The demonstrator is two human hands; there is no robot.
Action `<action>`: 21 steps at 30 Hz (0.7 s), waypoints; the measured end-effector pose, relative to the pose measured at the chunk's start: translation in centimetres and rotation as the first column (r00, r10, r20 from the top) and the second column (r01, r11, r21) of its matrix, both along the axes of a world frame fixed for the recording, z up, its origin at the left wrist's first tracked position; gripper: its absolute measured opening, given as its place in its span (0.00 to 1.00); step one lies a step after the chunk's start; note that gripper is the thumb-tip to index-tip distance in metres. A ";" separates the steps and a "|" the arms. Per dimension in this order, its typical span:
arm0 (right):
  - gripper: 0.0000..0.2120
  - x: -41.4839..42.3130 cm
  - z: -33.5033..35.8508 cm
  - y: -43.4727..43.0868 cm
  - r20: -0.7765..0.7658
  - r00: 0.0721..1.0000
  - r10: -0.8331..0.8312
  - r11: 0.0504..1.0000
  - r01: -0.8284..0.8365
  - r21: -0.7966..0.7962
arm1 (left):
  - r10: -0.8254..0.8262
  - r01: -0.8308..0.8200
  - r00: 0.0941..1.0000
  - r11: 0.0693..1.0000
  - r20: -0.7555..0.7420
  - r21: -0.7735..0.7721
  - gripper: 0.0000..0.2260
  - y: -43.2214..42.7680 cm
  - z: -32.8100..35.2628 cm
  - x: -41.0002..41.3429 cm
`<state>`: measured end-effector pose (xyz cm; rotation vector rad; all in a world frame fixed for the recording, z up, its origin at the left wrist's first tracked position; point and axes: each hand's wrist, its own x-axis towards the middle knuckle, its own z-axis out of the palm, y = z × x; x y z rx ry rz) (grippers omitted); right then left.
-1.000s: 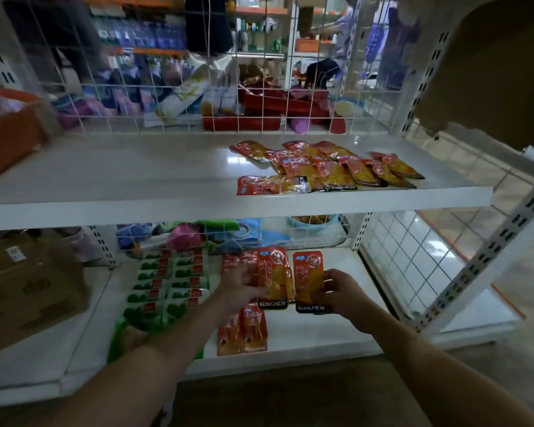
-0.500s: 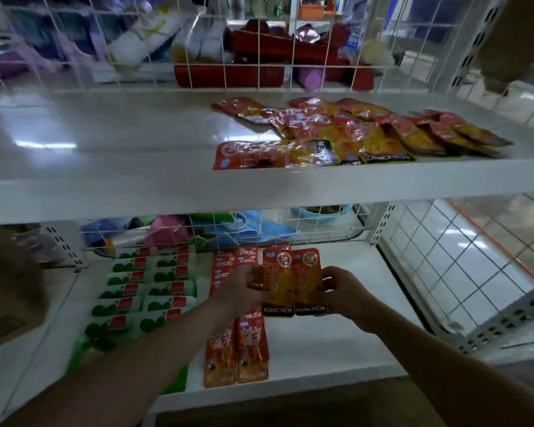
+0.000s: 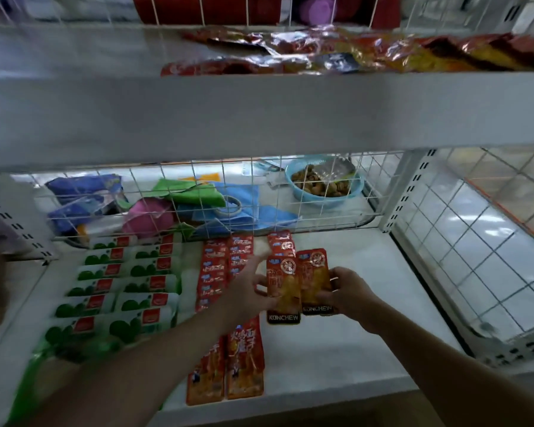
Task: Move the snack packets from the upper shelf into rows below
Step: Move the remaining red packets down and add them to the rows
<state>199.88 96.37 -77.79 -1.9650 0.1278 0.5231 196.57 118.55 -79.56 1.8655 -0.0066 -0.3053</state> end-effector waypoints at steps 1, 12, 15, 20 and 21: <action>0.11 -0.1 -0.6 -0.3 -0.003 1.000 -0.008 1.000 0.008 -0.029 | -0.007 0.007 1.000 0.999 -0.001 0.031 0.41 -0.1 -0.7 0.1; 0.15 -0.2 -2.9 -3.5 -0.032 0.999 -0.042 0.992 0.038 -0.116 | 0.036 -0.012 0.994 0.972 -0.099 0.233 0.43 -3.6 -3.2 2.7; 0.16 -0.1 -3.1 -3.8 -0.026 0.999 -0.045 0.994 0.042 -0.101 | 0.030 0.005 0.995 0.933 -0.092 0.361 0.44 -4.0 -3.8 2.7; 0.15 -0.2 -3.2 -4.0 -0.033 0.999 -0.035 0.995 0.032 -0.093 | 0.025 0.009 0.998 0.877 -0.065 0.480 0.45 -4.4 -4.5 3.0; 0.15 -0.3 -3.4 -4.1 -0.028 0.999 -0.035 0.994 0.032 -0.107 | 0.025 0.011 0.998 0.870 -0.066 0.493 0.45 -4.4 -4.6 3.1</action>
